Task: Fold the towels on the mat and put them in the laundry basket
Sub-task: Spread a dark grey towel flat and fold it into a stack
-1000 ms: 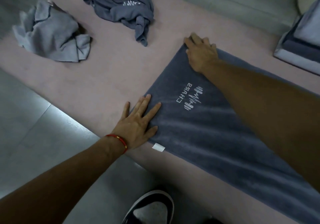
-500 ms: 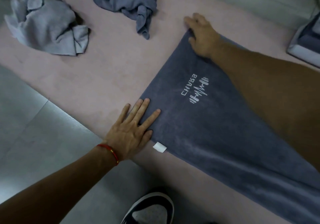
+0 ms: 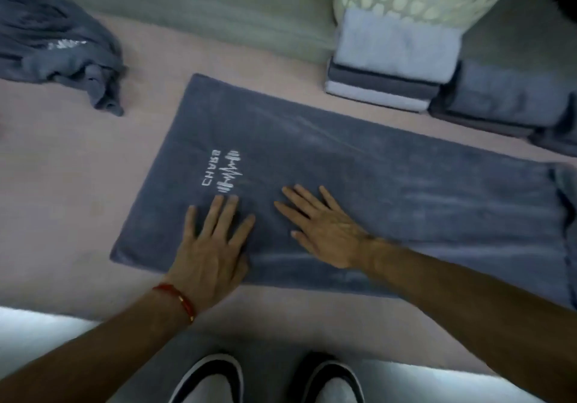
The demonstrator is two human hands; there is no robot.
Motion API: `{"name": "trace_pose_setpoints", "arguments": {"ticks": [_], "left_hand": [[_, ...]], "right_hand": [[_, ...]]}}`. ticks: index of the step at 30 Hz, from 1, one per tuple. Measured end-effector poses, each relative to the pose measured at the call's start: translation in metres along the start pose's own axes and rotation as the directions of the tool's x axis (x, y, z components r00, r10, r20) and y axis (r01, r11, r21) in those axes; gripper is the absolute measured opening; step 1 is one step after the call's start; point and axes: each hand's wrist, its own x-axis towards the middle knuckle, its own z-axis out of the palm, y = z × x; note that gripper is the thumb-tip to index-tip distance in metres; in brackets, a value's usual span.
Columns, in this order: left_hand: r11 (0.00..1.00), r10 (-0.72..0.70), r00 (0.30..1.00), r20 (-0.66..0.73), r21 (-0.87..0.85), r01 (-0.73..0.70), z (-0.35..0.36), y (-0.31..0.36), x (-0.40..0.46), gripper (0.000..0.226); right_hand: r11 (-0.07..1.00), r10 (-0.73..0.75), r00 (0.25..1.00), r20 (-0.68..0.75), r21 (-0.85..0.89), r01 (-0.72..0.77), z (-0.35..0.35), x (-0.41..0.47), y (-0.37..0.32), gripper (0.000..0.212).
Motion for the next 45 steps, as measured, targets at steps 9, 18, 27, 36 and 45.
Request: {"name": "trace_pose_setpoints", "arguments": {"ticks": [9,18,27,36,45], "left_hand": [[0.836,0.548,0.829,-0.115,0.045,-0.546,0.013,0.134,0.025,0.043],[0.773,0.619,0.776,0.118,0.085,-0.629,-0.005,0.152,0.05,0.046],[0.746,0.659,0.751,-0.044,-0.092,-0.66,-0.006,0.159,0.045,0.01],[0.728,0.68,0.729,0.073,0.049,-0.684,0.002,0.165,0.045,0.024],[0.6,0.745,0.591,0.311,0.075,-0.796,-0.023,0.219,0.111,0.062]], "right_hand": [[0.719,0.692,0.715,-0.1,0.193,-0.668,0.018,-0.217,0.022,0.051],[0.612,0.786,0.618,0.003,0.138,-0.779,0.034,-0.291,0.059,0.064],[0.647,0.756,0.622,-0.205,0.086,-0.758,0.046,-0.297,0.072,0.04],[0.681,0.7,0.644,-0.308,0.015,-0.732,0.064,-0.315,0.08,0.032],[0.758,0.644,0.712,-0.281,0.106,-0.644,0.069,-0.369,0.063,0.021]]}}
